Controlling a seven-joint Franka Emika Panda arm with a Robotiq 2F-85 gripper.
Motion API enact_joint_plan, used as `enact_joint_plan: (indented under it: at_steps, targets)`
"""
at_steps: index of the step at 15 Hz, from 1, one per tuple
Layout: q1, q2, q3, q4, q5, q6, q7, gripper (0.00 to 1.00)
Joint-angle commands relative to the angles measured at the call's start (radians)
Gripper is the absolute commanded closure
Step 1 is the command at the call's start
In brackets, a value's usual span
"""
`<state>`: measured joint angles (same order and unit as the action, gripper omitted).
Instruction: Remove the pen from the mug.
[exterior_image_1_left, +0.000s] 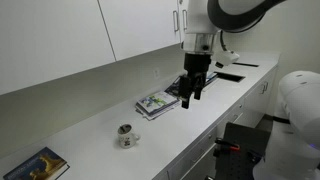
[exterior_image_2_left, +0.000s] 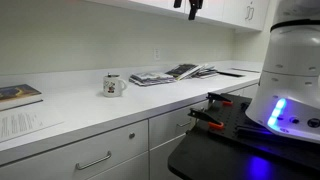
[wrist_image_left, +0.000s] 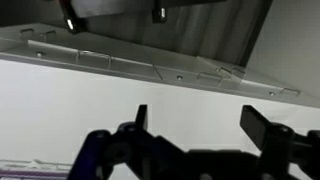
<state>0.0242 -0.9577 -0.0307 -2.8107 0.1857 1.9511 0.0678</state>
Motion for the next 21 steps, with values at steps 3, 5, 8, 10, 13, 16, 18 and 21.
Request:
enact_joint_plan:
  at_steps: [3,5,8,10,13,16,18,21]
  targets:
    - [-0.012,0.009,0.010,-0.021,0.008,-0.007,-0.008,0.00]
    - [-0.012,0.009,0.010,-0.021,0.008,-0.007,-0.008,0.00]
    - [-0.006,0.028,0.013,-0.013,0.017,0.018,-0.008,0.00]
    - [0.001,0.071,0.041,-0.006,0.024,0.106,0.010,0.00]
    - [0.011,0.197,0.112,-0.005,0.021,0.289,0.068,0.00]
    - [-0.007,0.430,0.202,0.049,-0.009,0.517,0.195,0.00]
    - [-0.044,0.584,0.257,0.103,-0.062,0.643,0.298,0.00]
    - [-0.125,0.809,0.303,0.219,-0.224,0.753,0.462,0.00]
